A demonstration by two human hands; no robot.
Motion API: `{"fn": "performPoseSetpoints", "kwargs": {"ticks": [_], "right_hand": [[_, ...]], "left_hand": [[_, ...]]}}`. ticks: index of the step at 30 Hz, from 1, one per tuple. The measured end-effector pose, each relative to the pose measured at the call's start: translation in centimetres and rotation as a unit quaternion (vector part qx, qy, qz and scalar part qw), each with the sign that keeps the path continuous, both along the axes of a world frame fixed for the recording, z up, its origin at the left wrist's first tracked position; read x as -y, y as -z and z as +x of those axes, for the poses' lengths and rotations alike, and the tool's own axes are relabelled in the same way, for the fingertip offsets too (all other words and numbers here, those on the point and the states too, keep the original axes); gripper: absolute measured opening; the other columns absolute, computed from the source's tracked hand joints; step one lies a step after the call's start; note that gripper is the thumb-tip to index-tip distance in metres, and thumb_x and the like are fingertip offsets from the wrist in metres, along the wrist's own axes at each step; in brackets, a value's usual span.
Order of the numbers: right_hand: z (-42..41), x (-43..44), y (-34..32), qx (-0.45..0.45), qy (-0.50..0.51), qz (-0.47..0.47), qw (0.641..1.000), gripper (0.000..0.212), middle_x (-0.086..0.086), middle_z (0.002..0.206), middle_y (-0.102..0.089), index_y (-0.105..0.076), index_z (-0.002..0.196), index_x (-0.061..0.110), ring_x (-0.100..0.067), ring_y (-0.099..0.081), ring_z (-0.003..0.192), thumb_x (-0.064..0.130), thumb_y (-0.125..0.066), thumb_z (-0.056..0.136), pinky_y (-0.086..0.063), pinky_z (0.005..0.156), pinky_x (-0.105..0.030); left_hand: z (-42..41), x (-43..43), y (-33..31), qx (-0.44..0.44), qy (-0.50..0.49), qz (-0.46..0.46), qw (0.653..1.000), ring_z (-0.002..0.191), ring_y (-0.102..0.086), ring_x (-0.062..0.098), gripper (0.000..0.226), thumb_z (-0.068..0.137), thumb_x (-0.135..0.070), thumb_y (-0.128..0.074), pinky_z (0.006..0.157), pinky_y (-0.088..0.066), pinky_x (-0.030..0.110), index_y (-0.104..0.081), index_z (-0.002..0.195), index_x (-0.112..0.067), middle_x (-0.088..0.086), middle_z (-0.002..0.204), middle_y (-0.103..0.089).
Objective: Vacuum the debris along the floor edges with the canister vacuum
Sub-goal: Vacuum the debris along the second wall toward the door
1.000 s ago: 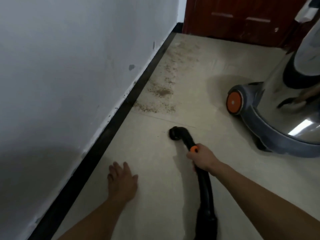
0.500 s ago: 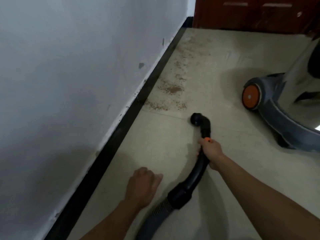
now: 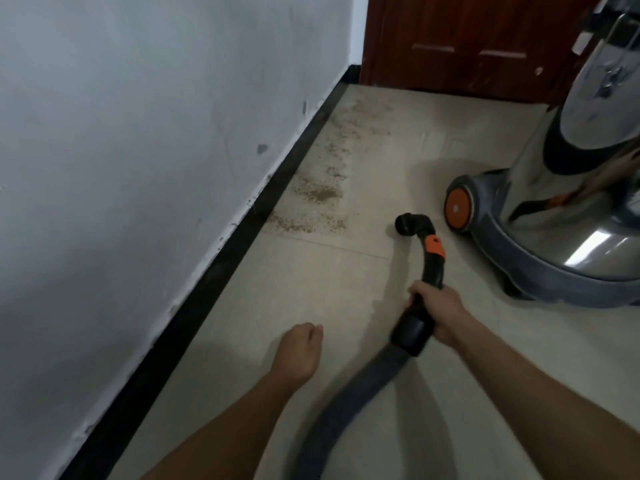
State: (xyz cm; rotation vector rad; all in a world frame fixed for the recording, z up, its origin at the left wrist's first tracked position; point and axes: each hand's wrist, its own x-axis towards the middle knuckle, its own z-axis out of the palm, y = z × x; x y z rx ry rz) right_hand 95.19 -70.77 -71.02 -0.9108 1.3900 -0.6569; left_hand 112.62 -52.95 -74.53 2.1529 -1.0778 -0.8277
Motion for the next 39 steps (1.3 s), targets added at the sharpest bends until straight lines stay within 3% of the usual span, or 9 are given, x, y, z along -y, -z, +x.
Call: {"fn": "performPoseSetpoints", "kwargs": {"ticks": [3, 6, 11, 14, 18, 22, 26, 33, 39], "right_hand": [[-4.4, 4.0, -3.1, -0.121, -0.025, -0.066, 0.990, 0.009, -0.014, 0.056, -0.055, -0.057, 0.077, 0.001, -0.021, -0.051, 0.042, -0.003, -0.064, 0.082, -0.046, 0.049, -0.030], [-6.5, 7.6, -6.8, -0.230, -0.010, -0.141, 0.963, 0.018, -0.015, 0.066, -0.057, -0.060, 0.098, -0.002, -0.022, -0.052, 0.046, 0.002, -0.067, 0.082, -0.046, 0.045, -0.028], [-3.6, 14.1, -14.9, -0.312, -0.077, -0.332, 0.887, 0.030, -0.017, 0.096, -0.061, -0.064, 0.110, 0.005, -0.024, -0.057, 0.078, 0.015, -0.072, 0.083, -0.045, 0.072, -0.035], [0.6, 15.3, -17.9, -0.299, -0.175, -0.396, 0.850, 0.027, -0.012, 0.088, -0.062, -0.065, 0.103, 0.018, -0.021, -0.057, 0.068, 0.007, -0.072, 0.080, -0.045, 0.070, -0.030], [2.7, 15.4, -12.7, -0.393, -0.297, -0.353, 0.795, 0.020, -0.008, 0.067, -0.060, -0.060, 0.094, 0.011, -0.021, -0.056, 0.055, 0.011, -0.074, 0.079, -0.039, 0.052, -0.026], [0.8, 17.8, -6.0, -0.393, -0.271, -0.293, 0.829, 0.020, -0.009, 0.060, -0.062, -0.060, 0.089, 0.009, -0.019, -0.059, 0.044, 0.015, -0.074, 0.077, -0.039, 0.041, -0.022], [-0.7, 20.1, -1.8, -0.349, -0.252, -0.194, 0.881, 0.015, -0.012, 0.055, -0.059, -0.059, 0.083, 0.007, -0.021, -0.054, 0.036, 0.010, -0.073, 0.079, -0.044, 0.040, -0.025], [-3.9, 14.2, 2.6, -0.279, -0.380, -0.158, 0.868, 0.011, 0.001, 0.049, -0.061, -0.064, 0.076, 0.024, -0.009, -0.054, 0.039, 0.022, -0.068, 0.066, -0.042, 0.038, -0.026], [-1.8, 16.4, 4.2, -0.271, -0.259, -0.192, 0.907, 0.010, -0.007, 0.059, -0.063, -0.060, 0.076, 0.017, -0.022, -0.060, 0.047, 0.012, -0.068, 0.074, -0.044, 0.043, -0.026]], "left_hand": [[2.9, -0.7, 1.6, 0.110, 0.003, 0.105, 0.988, 0.096, -0.057, 0.029, 0.034, 0.101, -0.028, -0.040, 0.084, -0.046, 0.035, -0.060, 0.095, -0.001, 0.016, 0.104, -0.058], [4.2, -0.6, 2.3, 0.149, 0.018, 0.178, 0.973, 0.116, -0.046, 0.029, 0.037, 0.100, -0.032, -0.040, 0.097, -0.042, 0.034, -0.054, 0.119, -0.005, 0.015, 0.125, -0.047], [6.4, 1.1, 2.9, 0.176, 0.003, 0.192, 0.965, 0.122, -0.041, 0.029, 0.038, 0.098, -0.034, -0.040, 0.101, -0.040, 0.035, -0.050, 0.124, -0.007, 0.014, 0.131, -0.042], [7.0, 2.5, 3.7, 0.207, -0.022, 0.194, 0.959, 0.125, -0.037, 0.030, 0.038, 0.097, -0.033, -0.041, 0.100, -0.037, 0.035, -0.049, 0.121, -0.005, 0.016, 0.134, -0.040], [6.5, 6.8, 4.8, 0.229, -0.069, 0.210, 0.948, 0.142, -0.013, 0.042, 0.065, 0.099, -0.044, -0.036, 0.116, -0.017, 0.045, -0.025, 0.144, 0.001, 0.029, 0.153, -0.014], [6.3, 10.6, 7.1, 0.242, -0.149, 0.187, 0.940, 0.145, 0.000, 0.044, 0.074, 0.099, -0.049, -0.030, 0.118, -0.001, 0.052, -0.014, 0.150, 0.002, 0.034, 0.155, -0.003], [6.1, 11.4, 9.8, 0.291, -0.192, 0.147, 0.926, 0.144, -0.006, 0.046, 0.072, 0.097, -0.047, -0.037, 0.117, -0.001, 0.055, -0.025, 0.148, 0.003, 0.036, 0.152, -0.013], [5.9, 11.5, 9.8, 0.295, -0.186, 0.189, 0.918, 0.142, -0.013, 0.047, 0.073, 0.092, -0.047, -0.025, 0.115, -0.005, 0.056, -0.031, 0.146, 0.002, 0.036, 0.151, -0.020], [6.3, 11.9, 9.9, 0.324, -0.158, 0.204, 0.910, 0.145, -0.007, 0.041, 0.067, 0.096, -0.044, -0.025, 0.116, 0.000, 0.054, -0.023, 0.150, -0.004, 0.030, 0.155, -0.015]]}}
